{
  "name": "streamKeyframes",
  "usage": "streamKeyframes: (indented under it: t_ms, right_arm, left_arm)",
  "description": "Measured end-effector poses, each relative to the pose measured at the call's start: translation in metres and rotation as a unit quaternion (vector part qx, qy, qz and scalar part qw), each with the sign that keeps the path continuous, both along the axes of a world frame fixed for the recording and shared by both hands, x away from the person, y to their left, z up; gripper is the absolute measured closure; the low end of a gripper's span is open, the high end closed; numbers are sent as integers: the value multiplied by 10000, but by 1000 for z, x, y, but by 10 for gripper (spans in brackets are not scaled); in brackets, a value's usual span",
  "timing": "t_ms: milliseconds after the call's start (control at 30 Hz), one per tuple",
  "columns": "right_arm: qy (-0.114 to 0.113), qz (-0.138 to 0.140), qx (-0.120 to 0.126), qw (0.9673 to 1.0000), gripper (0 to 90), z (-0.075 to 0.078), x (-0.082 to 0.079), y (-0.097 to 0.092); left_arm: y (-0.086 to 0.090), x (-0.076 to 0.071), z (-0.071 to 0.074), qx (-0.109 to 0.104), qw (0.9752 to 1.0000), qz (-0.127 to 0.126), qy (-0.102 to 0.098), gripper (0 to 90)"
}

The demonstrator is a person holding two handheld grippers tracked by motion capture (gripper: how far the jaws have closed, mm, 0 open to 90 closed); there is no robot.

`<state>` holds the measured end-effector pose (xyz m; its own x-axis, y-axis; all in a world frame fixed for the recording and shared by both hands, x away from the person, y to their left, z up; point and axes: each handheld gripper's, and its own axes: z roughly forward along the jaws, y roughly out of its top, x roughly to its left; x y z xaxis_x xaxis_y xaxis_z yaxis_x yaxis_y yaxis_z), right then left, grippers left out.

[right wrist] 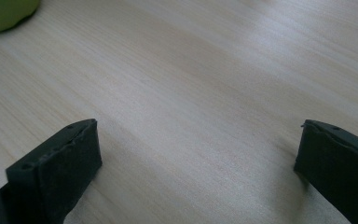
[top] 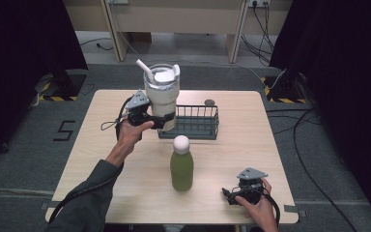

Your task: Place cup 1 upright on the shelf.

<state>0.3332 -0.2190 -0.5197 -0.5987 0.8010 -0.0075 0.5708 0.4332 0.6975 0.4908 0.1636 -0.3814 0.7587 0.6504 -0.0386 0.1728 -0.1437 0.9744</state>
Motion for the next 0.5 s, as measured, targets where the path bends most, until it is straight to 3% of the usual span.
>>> streamKeyframes:
  t_ms: [500]
  right_arm:
    - [-17, 15, -13, 10000, 3, 0, 0, 0]
  left_arm:
    - [-18, 24, 1, -59, 9999, 74, -51, 105]
